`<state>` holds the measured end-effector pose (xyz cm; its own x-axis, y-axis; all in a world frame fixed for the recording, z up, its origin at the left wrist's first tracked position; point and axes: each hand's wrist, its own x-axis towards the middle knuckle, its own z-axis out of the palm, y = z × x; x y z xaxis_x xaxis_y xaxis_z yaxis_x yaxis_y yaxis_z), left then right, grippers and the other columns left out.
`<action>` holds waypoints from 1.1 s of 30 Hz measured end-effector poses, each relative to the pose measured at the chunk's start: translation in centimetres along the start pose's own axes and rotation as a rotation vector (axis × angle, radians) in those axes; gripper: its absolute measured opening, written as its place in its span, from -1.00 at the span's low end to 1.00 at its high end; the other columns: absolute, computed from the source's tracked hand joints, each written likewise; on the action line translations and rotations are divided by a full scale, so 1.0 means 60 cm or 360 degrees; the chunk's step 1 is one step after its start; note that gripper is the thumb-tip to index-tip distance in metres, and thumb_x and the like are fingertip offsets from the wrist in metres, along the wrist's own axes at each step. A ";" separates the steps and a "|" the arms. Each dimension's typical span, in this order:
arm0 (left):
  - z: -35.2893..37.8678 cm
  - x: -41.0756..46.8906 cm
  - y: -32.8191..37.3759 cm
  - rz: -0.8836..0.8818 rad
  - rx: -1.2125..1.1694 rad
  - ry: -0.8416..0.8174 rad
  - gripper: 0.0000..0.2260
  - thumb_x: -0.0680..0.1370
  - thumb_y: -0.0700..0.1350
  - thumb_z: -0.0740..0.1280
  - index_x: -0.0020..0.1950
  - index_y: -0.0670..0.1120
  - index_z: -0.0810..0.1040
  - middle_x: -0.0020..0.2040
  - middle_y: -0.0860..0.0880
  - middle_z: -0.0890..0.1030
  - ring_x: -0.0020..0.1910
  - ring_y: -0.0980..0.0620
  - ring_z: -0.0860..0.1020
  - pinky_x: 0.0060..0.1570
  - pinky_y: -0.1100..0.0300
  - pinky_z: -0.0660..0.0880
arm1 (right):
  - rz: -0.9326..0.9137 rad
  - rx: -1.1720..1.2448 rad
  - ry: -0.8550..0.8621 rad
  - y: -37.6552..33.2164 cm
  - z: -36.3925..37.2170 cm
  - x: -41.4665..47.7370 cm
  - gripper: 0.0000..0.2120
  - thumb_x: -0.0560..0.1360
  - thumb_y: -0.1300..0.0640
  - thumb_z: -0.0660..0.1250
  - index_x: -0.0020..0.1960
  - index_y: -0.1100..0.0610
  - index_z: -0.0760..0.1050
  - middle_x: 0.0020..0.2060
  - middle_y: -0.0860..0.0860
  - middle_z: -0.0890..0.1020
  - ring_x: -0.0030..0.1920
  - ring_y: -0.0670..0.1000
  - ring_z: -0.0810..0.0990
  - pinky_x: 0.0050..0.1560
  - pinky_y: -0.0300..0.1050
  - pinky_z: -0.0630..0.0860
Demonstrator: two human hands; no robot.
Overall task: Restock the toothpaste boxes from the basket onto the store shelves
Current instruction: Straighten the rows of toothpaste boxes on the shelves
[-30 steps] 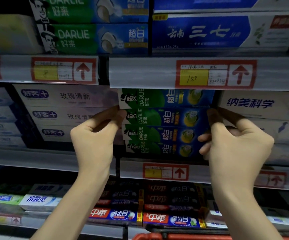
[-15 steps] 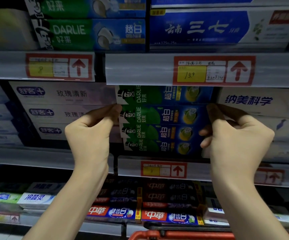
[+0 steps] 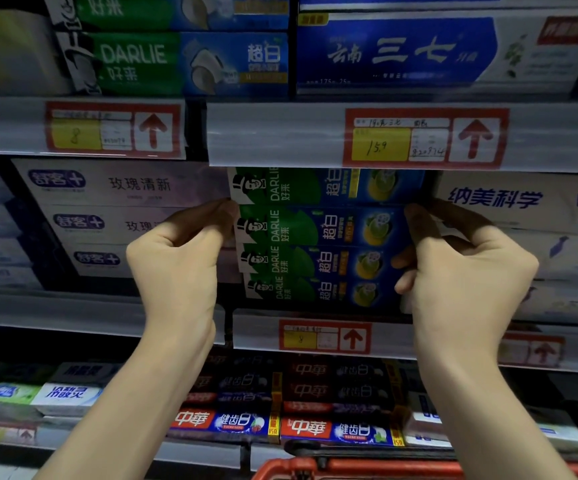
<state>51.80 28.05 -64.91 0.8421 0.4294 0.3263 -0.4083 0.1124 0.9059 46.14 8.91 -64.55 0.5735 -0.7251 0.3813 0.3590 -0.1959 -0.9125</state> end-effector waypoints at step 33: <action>0.003 -0.002 0.004 0.0138 0.0161 0.0024 -0.83 0.51 -0.26 0.51 -0.03 0.01 0.75 -0.17 0.16 0.75 -0.09 0.20 0.71 -0.04 0.39 0.55 | -0.0064 -0.0032 0.0054 0.027 0.002 0.021 -0.92 0.44 0.02 0.56 -0.23 -0.08 0.72 -0.46 0.06 0.66 -0.40 0.34 0.56 -0.45 0.16 0.52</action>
<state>51.67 27.89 -64.69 0.7997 0.4469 0.4010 -0.4409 -0.0163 0.8974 47.55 7.77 -65.54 0.5336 -0.7382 0.4127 0.3661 -0.2382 -0.8995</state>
